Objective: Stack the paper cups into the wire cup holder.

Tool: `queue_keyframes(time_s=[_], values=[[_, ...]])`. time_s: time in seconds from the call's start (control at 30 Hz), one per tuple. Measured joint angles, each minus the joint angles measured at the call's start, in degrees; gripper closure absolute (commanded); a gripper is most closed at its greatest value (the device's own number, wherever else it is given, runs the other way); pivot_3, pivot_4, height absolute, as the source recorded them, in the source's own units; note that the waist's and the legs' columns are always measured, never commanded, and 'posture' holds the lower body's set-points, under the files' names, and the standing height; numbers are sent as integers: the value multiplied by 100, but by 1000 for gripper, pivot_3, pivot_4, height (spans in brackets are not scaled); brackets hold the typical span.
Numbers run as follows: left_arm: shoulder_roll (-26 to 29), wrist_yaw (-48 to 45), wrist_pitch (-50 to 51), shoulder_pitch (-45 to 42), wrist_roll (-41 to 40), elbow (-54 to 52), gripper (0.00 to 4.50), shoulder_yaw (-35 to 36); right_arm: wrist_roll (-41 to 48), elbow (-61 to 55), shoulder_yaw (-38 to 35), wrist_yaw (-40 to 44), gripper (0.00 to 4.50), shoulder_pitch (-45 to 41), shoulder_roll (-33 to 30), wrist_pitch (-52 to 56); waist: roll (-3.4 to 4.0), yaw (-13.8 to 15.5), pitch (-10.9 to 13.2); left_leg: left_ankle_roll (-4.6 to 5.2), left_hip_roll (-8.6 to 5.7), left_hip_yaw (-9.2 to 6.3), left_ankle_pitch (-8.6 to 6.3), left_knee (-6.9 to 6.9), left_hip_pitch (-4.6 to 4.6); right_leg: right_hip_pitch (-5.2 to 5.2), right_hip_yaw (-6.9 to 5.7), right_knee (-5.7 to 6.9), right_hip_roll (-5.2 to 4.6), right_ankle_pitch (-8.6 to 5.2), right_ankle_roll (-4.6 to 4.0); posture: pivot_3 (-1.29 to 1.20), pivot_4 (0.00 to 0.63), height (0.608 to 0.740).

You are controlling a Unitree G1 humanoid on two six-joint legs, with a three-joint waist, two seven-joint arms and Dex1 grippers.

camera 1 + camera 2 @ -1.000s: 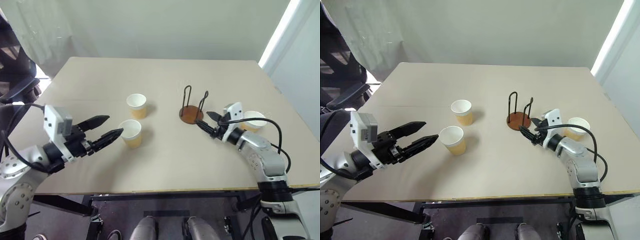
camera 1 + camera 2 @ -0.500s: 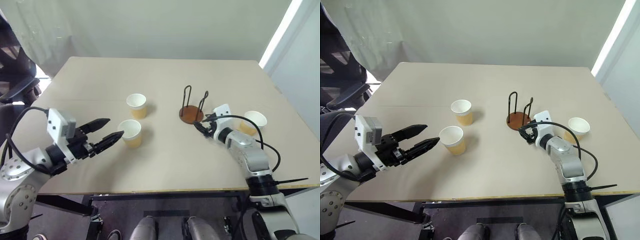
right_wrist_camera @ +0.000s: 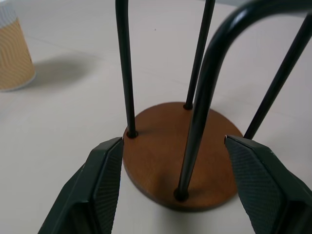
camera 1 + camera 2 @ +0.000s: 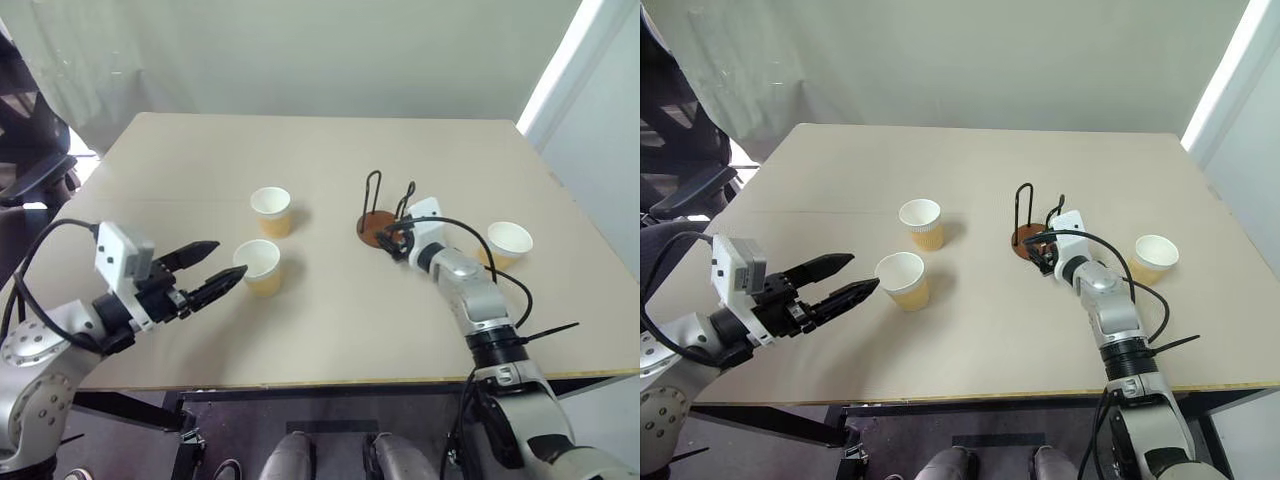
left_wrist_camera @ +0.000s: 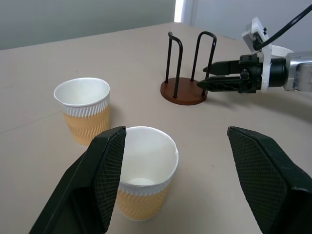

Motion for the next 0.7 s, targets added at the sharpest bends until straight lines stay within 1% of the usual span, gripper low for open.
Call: queue_keyframes(time_s=[0.1, 0.17, 0.23, 0.27, 0.37, 0.5, 0.63, 0.7], values=[[0, 19, 0, 26, -3, -36, 917, 0, -33, 106, 0, -1, 2728, -44, 28, -85, 0, 1, 0, -8, 10, 0, -5, 0, 0, -3, -3, 5, 8, 1, 1, 0, 150, 740], [0, 43, 0, 38, -4, -37, 917, 0, -52, 136, -2, -1, 3548, -51, 28, -139, 0, 0, 0, -13, 13, 0, -8, 0, 1, -6, -3, 15, 11, 0, 0, 0, 150, 740], [0, 87, 0, 38, -5, -38, 917, 0, -64, 150, -4, 0, 4264, -54, 28, -171, 0, -1, 0, -14, 15, 0, -9, 0, 1, -11, -3, 21, 13, 0, 0, 0, 150, 740], [0, 94, 0, 38, -5, -38, 917, 0, -59, 150, -6, 5, 4435, -55, 29, -180, 0, -1, 0, -15, 17, 0, -9, 0, 1, -12, -3, 25, 14, -1, -1, 0, 150, 740], [1, 100, 0, 37, -6, -38, 917, 0, -38, 135, -5, 152, 4435, -63, 11, -195, 0, -3, 0, -16, 19, 0, -9, 0, 1, -15, -3, 33, 16, -3, -4, 0, 150, 740], [7, 92, 0, 35, -8, -37, 917, 0, 85, -191, 48, 763, 4435, 141, -231, -162, 0, 5, 0, -17, 19, 0, -10, 1, 1, -15, -4, 35, 16, -6, -10, 0, 150, 740], [62, 68, 0, 20, -9, -14, 917, 2, 469, -1265, 193, 1637, 4435, 757, -676, 220, -1, 1, 0, -22, 20, 2, -13, 2, 1, -12, -6, 34, 18, -8, -12, 0, 150, 740], [79, 45, 0, -2, -10, -4, 917, -1, 679, -1803, 270, 1936, 4435, 1047, -805, 434, -1, -3, 0, -24, 24, 2, -13, 3, 4, -9, -6, 33, 23, -8, -12, 0, 150, 740]])
